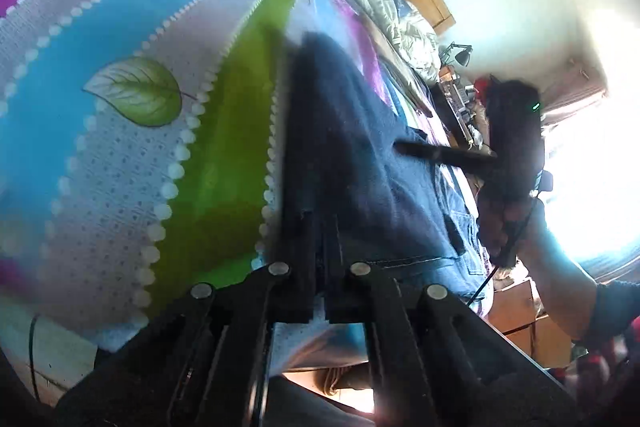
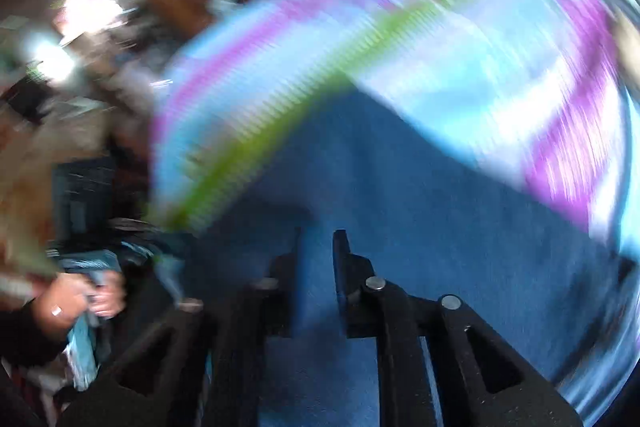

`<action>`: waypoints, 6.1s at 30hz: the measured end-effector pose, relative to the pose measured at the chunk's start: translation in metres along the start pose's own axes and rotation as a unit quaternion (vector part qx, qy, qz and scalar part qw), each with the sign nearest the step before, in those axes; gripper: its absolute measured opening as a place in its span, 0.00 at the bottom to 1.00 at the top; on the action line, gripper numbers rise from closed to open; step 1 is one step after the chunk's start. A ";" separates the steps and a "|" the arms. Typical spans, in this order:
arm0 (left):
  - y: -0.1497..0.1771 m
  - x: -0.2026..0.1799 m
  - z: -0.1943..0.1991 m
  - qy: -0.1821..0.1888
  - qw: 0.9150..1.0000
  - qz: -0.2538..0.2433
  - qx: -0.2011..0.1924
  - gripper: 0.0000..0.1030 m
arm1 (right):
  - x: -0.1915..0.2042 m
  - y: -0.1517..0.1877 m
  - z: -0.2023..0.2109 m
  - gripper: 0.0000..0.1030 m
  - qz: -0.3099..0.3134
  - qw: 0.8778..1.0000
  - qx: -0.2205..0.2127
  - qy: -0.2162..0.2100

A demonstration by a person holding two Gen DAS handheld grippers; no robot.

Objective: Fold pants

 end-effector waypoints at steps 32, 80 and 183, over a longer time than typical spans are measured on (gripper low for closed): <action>0.007 -0.032 -0.021 0.126 0.975 0.014 0.180 0.91 | -0.008 -0.061 -0.121 0.51 0.406 0.844 0.315 -0.153; 0.116 -0.341 -0.259 0.174 0.895 -0.236 0.335 0.15 | -0.241 0.163 0.234 0.11 0.204 0.963 0.057 0.165; 0.124 -0.286 -0.410 0.029 0.920 -0.233 0.313 0.02 | -0.274 0.496 0.289 0.09 -0.577 0.727 -0.190 0.319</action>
Point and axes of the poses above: each gripper's, at about its wrist camera, not at the fingertips, and z roughly against the way its jaws point, x to its left, y to its underside, the point moved 10 cm from there along -z, roughly the way its jaws point, and after that the axes turned 15 degrees about y, right-handed, at the moved point
